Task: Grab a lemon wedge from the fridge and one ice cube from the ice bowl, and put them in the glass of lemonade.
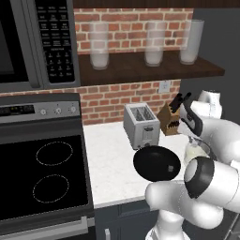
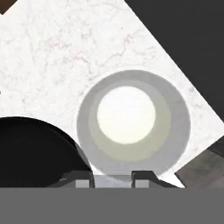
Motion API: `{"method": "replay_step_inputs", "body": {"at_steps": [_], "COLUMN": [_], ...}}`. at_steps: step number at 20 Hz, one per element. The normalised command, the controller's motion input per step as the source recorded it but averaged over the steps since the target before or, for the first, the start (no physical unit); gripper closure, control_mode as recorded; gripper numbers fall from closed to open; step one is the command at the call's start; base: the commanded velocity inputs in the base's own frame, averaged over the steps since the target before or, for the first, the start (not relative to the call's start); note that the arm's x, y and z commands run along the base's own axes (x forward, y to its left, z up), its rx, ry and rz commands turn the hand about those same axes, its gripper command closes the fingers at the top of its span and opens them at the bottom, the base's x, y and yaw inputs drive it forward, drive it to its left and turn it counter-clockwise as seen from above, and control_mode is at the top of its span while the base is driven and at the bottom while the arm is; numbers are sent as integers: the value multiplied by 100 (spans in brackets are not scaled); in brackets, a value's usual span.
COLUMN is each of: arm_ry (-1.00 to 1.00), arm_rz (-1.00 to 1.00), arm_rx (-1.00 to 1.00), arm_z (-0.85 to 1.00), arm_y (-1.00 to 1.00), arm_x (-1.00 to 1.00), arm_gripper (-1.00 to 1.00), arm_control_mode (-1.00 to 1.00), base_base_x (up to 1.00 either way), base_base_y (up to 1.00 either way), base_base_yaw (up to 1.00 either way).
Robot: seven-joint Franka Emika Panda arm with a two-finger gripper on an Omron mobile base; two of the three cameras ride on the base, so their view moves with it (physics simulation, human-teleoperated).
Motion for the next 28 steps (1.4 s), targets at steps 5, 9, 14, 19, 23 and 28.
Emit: {"method": "replay_step_inputs", "body": {"at_steps": [5,9,14,19,23,28], "arm_ry": [12,9,8,1,0,-1], "arm_rz": [1,0,0,0,0,0], "arm_rx": [-15,-13,-3,0,-1,0], "arm_z": [-53,-58,-18,0,2,1], "arm_y": [0,-19,-35,-29,-1,12], "arm_x": [38,14,0,-40,-8,0], "arm_gripper": [100,100,100,100,100,100], "arm_control_mode": [-100,-100,-100,-100,-100,-100], "base_base_x": [0,0,0,0,0,0], "base_base_y": [0,0,0,0,0,0], "base_base_yaw": [0,0,0,0,0,0]}}
